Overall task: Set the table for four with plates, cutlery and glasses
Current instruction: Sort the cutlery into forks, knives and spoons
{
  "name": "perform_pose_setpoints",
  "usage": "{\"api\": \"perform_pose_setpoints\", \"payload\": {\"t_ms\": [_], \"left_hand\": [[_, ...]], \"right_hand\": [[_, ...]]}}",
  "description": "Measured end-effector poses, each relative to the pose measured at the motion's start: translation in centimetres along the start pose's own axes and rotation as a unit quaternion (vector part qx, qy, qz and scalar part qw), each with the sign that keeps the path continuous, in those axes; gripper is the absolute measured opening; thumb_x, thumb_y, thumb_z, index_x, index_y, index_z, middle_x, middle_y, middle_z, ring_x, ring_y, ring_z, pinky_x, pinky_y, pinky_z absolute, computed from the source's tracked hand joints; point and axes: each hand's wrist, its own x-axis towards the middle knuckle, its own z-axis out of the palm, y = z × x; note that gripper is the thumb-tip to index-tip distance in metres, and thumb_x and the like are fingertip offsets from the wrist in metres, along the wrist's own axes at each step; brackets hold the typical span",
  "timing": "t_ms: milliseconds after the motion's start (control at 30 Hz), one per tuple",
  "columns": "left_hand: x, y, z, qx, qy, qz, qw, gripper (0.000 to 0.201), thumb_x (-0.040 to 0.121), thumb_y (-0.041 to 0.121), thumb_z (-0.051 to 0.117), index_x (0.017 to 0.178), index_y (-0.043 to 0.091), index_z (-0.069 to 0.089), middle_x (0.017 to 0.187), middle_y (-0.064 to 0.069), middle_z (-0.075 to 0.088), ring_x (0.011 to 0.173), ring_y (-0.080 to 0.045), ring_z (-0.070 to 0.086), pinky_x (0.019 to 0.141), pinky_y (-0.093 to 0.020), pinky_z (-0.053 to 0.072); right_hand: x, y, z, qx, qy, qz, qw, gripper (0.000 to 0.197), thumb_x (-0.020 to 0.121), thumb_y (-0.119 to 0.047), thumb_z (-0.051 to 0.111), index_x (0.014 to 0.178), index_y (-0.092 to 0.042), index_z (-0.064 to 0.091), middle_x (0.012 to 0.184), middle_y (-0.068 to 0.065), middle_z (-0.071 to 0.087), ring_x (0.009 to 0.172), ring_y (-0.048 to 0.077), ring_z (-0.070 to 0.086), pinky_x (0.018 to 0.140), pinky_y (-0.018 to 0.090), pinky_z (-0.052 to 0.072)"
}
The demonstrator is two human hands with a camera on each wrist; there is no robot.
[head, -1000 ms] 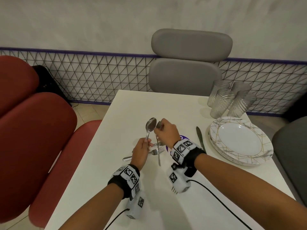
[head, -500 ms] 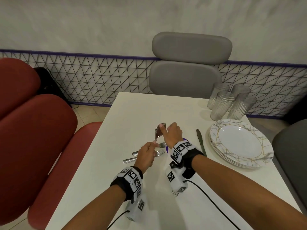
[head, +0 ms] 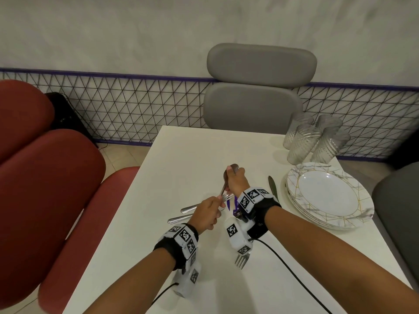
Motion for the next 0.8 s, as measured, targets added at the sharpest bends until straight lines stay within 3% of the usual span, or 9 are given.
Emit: {"api": "perform_pose_setpoints", "payload": {"t_ms": [133,267,333,400,500,600,633,700,800], "left_hand": [[0.3,-0.2,0.2,0.069,0.038,0.043,0.996,0.036,0.1,0.036,0.034,0.08,0.013,0.054,0.063,0.002,0.045,0.047,-0.008,0.035,0.04,-0.016,0.027],[0.8,-0.1,1.1,0.091,0.092,0.079,0.988,0.035,0.101,0.033,0.032,0.082,0.014,0.054,0.064,0.004,0.049,0.053,-0.007,0.043,0.048,-0.021,0.031],[1.0,-0.1,1.6,0.091,0.108,0.087,0.986,0.034,0.101,0.032,0.03,0.085,0.013,0.054,0.066,0.004,0.05,0.057,-0.008,0.046,0.053,-0.022,0.035],[1.3,0.1,2.1,0.105,0.109,0.093,0.984,0.035,0.102,0.032,0.028,0.09,0.01,0.052,0.069,0.002,0.052,0.062,-0.013,0.049,0.059,-0.025,0.038],[2.0,0.1,3.1,0.124,0.085,0.092,0.984,0.034,0.102,0.034,0.026,0.088,0.01,0.046,0.07,0.001,0.051,0.062,-0.015,0.048,0.06,-0.029,0.038],[2.5,0.2,4.4,0.122,0.044,0.084,0.988,0.03,0.102,0.033,0.027,0.09,0.011,0.043,0.069,0.002,0.047,0.056,-0.01,0.043,0.05,-0.025,0.034],[2.6,0.3,4.9,0.129,0.025,0.08,0.988,0.029,0.102,0.032,0.028,0.094,0.01,0.044,0.069,0.002,0.047,0.055,-0.009,0.043,0.049,-0.023,0.033],[2.8,0.4,6.0,0.162,-0.013,0.077,0.984,0.03,0.102,0.03,0.028,0.102,0.006,0.046,0.069,0.002,0.048,0.056,-0.008,0.045,0.049,-0.021,0.035],[3.0,0.5,7.3,0.203,-0.08,0.067,0.974,0.034,0.098,0.034,0.041,0.113,0.006,0.05,0.082,-0.004,0.057,0.069,-0.016,0.053,0.061,-0.026,0.042]], "right_hand": [[0.2,0.1,-0.8,0.043,-0.011,0.02,0.999,0.048,0.095,-0.041,0.039,0.123,-0.002,0.032,0.076,0.007,0.05,0.053,0.018,0.049,0.047,0.025,0.044],[-0.4,0.7,-0.8,-0.015,-0.012,0.009,1.0,0.055,0.088,-0.046,0.051,0.12,-0.005,0.036,0.091,0.012,0.055,0.074,0.025,0.052,0.068,0.037,0.045],[-0.8,0.9,-0.9,-0.065,-0.027,-0.014,0.997,0.038,0.088,-0.043,0.054,0.097,-0.007,0.051,0.085,0.01,0.057,0.073,0.024,0.053,0.071,0.037,0.046],[-1.0,1.0,-0.8,-0.109,-0.041,-0.029,0.993,0.036,0.089,-0.036,0.056,0.062,-0.013,0.051,0.068,0.006,0.056,0.061,0.02,0.052,0.069,0.033,0.046],[-1.2,1.3,-0.9,-0.144,-0.017,-0.042,0.989,0.038,0.088,-0.026,0.06,0.054,-0.016,0.048,0.073,0.009,0.062,0.069,0.02,0.056,0.075,0.033,0.049],[-1.0,1.5,-2.3,-0.162,0.004,-0.025,0.987,0.025,0.086,-0.022,0.062,0.066,-0.007,0.062,0.08,0.013,0.066,0.073,0.021,0.056,0.067,0.029,0.044],[-0.8,1.8,-3.1,-0.163,0.008,-0.015,0.986,0.023,0.085,-0.022,0.064,0.07,-0.004,0.066,0.078,0.013,0.064,0.072,0.022,0.056,0.066,0.027,0.042],[-0.3,2.6,-4.8,-0.157,0.01,0.007,0.988,0.027,0.082,-0.02,0.067,0.059,-0.006,0.061,0.068,0.012,0.058,0.069,0.023,0.054,0.065,0.027,0.041],[0.4,3.9,-7.3,-0.159,0.019,0.038,0.986,0.029,0.079,-0.019,0.069,0.057,-0.005,0.058,0.058,0.009,0.055,0.058,0.023,0.052,0.067,0.034,0.049]]}}
